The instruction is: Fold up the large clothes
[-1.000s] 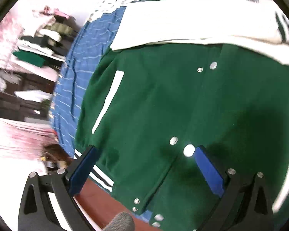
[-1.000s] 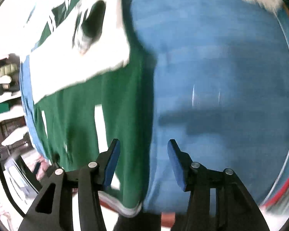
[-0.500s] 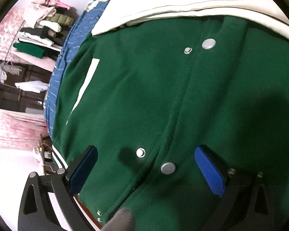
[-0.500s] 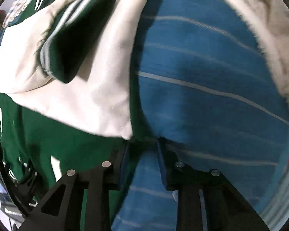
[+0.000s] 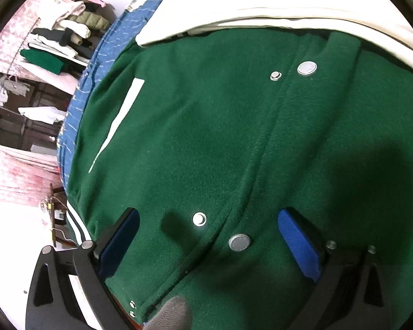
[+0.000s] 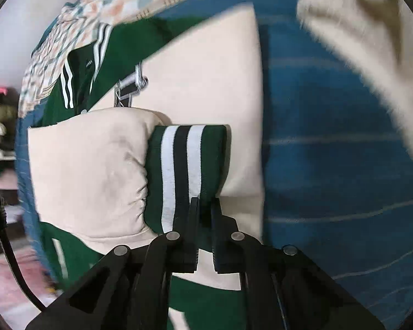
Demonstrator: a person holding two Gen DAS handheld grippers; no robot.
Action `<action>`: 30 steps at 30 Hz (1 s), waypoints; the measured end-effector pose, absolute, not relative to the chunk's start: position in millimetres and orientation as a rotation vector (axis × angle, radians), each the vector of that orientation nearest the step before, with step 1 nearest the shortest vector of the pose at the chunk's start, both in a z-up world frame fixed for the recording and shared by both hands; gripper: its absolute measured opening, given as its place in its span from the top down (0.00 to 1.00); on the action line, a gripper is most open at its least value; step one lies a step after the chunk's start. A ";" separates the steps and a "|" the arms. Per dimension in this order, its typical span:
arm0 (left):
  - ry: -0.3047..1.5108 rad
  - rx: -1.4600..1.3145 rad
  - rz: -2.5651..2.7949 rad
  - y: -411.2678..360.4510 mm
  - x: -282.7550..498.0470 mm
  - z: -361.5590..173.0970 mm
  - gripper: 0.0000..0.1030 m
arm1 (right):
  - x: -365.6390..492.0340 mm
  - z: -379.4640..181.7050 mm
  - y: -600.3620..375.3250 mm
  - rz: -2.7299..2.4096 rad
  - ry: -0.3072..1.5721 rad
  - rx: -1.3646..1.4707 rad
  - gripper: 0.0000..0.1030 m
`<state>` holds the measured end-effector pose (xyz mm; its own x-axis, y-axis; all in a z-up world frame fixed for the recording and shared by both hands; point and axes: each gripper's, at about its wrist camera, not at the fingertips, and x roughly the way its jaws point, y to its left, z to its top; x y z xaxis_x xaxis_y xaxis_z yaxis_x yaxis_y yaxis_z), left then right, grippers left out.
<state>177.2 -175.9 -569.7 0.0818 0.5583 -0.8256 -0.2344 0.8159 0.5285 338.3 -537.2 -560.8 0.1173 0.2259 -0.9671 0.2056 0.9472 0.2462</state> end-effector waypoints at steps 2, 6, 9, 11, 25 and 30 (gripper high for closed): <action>1.360 0.294 0.635 -179.5 176.8 -570.3 0.00 | 338.3 -569.3 -535.6 0.048 1.500 0.272 0.93; 1.377 0.319 0.675 -186.1 180.3 -564.9 0.00 | 347.7 -569.3 -556.4 0.117 1.551 0.317 0.46; 1.351 0.413 0.734 -197.4 175.7 -545.3 0.00 | 338.0 -538.2 -589.7 0.166 1.525 0.317 0.38; 1.305 0.504 0.763 -215.2 167.4 -526.3 0.00 | 317.8 -519.7 -613.0 0.175 1.509 0.264 0.32; 1.250 1.050 0.490 -434.7 35.7 -553.1 0.00 | 201.1 -515.3 -719.9 0.140 1.641 0.207 0.25; 1.289 1.058 0.535 -436.9 44.9 -572.2 0.00 | 211.2 -522.4 -720.6 0.149 1.638 0.219 0.25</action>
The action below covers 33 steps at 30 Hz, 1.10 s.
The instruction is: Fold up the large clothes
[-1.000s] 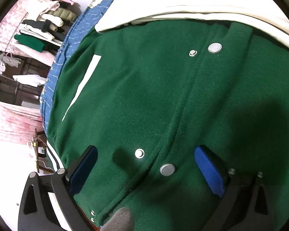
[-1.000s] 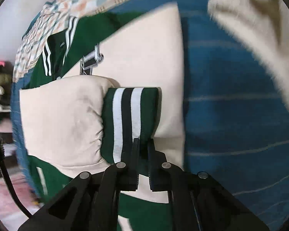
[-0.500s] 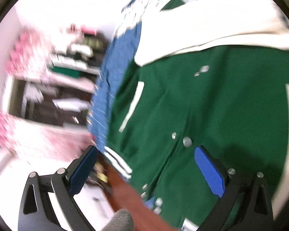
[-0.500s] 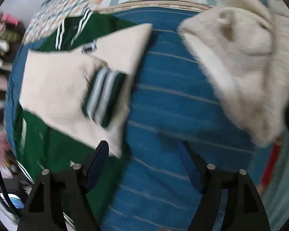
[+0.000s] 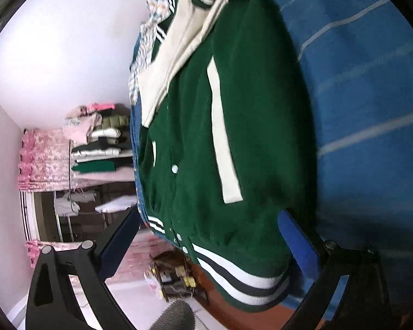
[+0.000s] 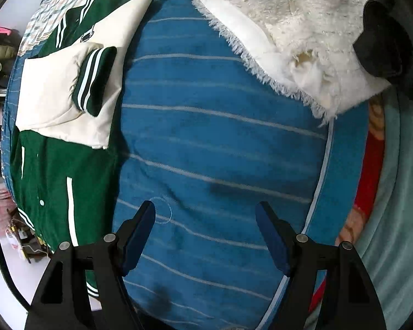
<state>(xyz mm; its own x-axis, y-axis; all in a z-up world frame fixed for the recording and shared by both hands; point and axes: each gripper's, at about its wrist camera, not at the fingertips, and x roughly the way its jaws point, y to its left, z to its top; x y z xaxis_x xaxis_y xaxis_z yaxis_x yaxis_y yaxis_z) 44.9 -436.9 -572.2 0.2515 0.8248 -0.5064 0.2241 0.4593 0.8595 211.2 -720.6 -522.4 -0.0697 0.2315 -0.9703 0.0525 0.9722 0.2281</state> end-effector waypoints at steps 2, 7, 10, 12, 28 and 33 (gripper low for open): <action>1.279 0.991 0.510 -446.1 49.1 -553.4 0.00 | 213.6 -522.4 -718.5 0.165 1.641 0.221 0.25; 1.306 1.051 0.481 -458.9 45.5 -570.0 0.00 | 214.5 -526.5 -712.2 0.177 1.653 0.234 0.25; 1.392 0.995 0.526 -439.3 53.9 -591.0 0.00 | 214.2 -527.1 -712.1 0.183 1.652 0.254 0.25; 1.380 0.961 0.570 -433.1 61.3 -587.8 0.00 | 215.2 -527.7 -711.6 0.186 1.646 0.254 0.25; 1.242 0.720 0.820 -350.0 96.9 -523.6 0.09 | 289.4 -576.1 -661.0 0.539 1.535 0.634 0.24; 1.242 0.651 0.699 -344.7 94.9 -512.2 0.78 | 336.7 -621.7 -636.5 0.602 1.509 0.874 0.19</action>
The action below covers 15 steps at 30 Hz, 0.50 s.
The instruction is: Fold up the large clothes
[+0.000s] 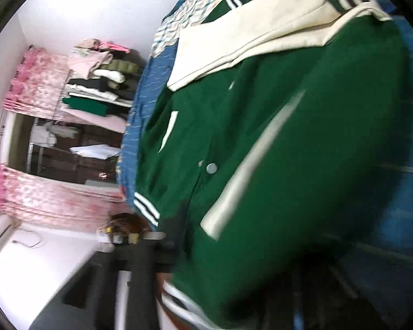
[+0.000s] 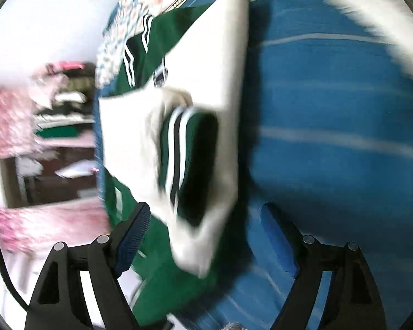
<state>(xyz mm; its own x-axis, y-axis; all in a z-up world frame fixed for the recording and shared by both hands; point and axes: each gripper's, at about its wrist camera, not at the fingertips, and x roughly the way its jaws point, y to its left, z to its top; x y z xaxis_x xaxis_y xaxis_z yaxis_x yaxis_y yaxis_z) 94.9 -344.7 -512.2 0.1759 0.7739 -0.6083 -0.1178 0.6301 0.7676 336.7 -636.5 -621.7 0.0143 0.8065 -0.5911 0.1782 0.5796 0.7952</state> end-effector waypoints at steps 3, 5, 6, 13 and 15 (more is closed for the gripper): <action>1.246 0.627 0.655 -344.8 94.6 -505.2 0.79 | 353.0 -641.5 -622.8 0.569 1.544 1.001 0.18; 1.249 0.607 0.632 -340.4 95.0 -499.1 0.81 | 358.5 -636.7 -614.7 0.558 1.531 1.061 0.53; 1.249 0.595 0.622 -336.5 95.3 -494.4 0.81 | 359.2 -631.6 -611.5 0.538 1.529 1.068 0.72; 1.256 0.444 0.541 -281.5 96.4 -442.2 0.82 | 370.4 -524.2 -557.5 0.458 1.509 0.922 0.82; 1.260 0.378 0.517 -256.2 97.5 -424.2 0.82 | 380.8 -483.5 -522.4 0.457 1.502 0.861 0.82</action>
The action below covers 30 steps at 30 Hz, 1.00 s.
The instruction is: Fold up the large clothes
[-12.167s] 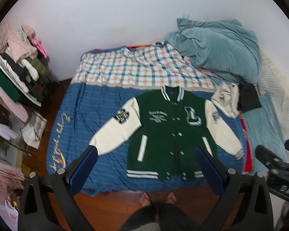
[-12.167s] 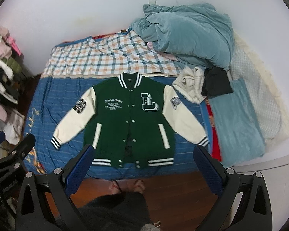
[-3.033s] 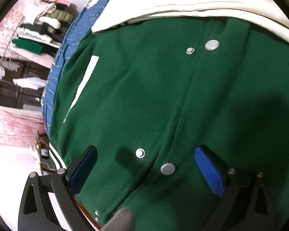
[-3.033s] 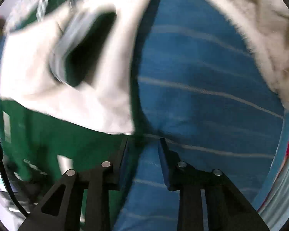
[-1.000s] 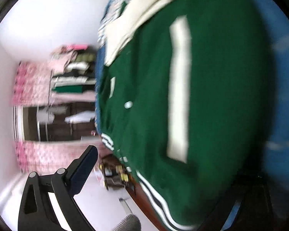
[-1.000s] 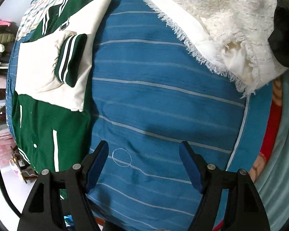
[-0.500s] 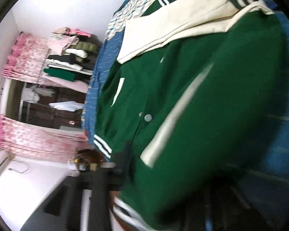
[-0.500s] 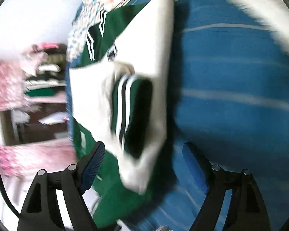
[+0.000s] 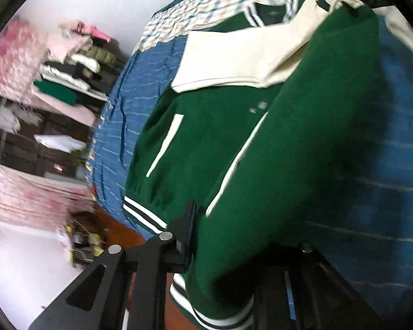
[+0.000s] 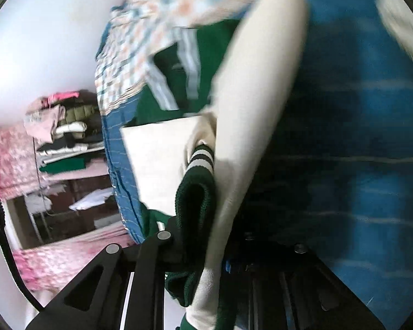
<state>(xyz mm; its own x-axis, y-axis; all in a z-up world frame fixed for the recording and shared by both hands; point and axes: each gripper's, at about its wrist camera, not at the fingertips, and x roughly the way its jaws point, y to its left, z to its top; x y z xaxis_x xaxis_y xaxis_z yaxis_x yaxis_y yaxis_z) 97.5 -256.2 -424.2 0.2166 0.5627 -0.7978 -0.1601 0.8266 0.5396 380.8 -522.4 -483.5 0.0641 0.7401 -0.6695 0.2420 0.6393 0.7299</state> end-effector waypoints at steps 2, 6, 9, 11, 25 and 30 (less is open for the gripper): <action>1.268 0.293 0.495 -225.1 101.2 -408.2 0.82 | 394.8 -451.7 -484.5 0.444 1.507 0.794 0.82; 1.306 0.116 0.461 -139.3 116.9 -394.5 0.79 | 430.8 -412.7 -376.2 0.391 1.541 0.604 0.82; 1.328 -0.006 0.450 -71.8 130.3 -404.3 0.79 | 458.7 -414.4 -293.4 0.342 1.571 0.491 0.82; 1.342 -0.083 0.442 -32.5 137.8 -420.2 0.78 | 478.0 -427.8 -238.8 0.306 1.598 0.428 0.82; 1.340 -0.750 0.621 194.4 51.6 -482.5 0.32 | 503.7 -506.9 -113.0 0.597 1.663 0.575 0.37; 1.289 -0.949 0.622 180.6 11.8 -475.0 0.33 | 484.4 -472.0 -198.6 0.557 1.559 0.518 0.36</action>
<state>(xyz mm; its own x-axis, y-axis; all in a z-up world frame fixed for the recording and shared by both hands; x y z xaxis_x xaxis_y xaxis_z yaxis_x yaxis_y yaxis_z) 11.8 180.6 -475.0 0.2038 -0.1171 -0.9720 -0.8338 0.4996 -0.2351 484.4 -198.6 -472.0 -0.0597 0.6292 -0.7750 -0.0044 0.7762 0.6305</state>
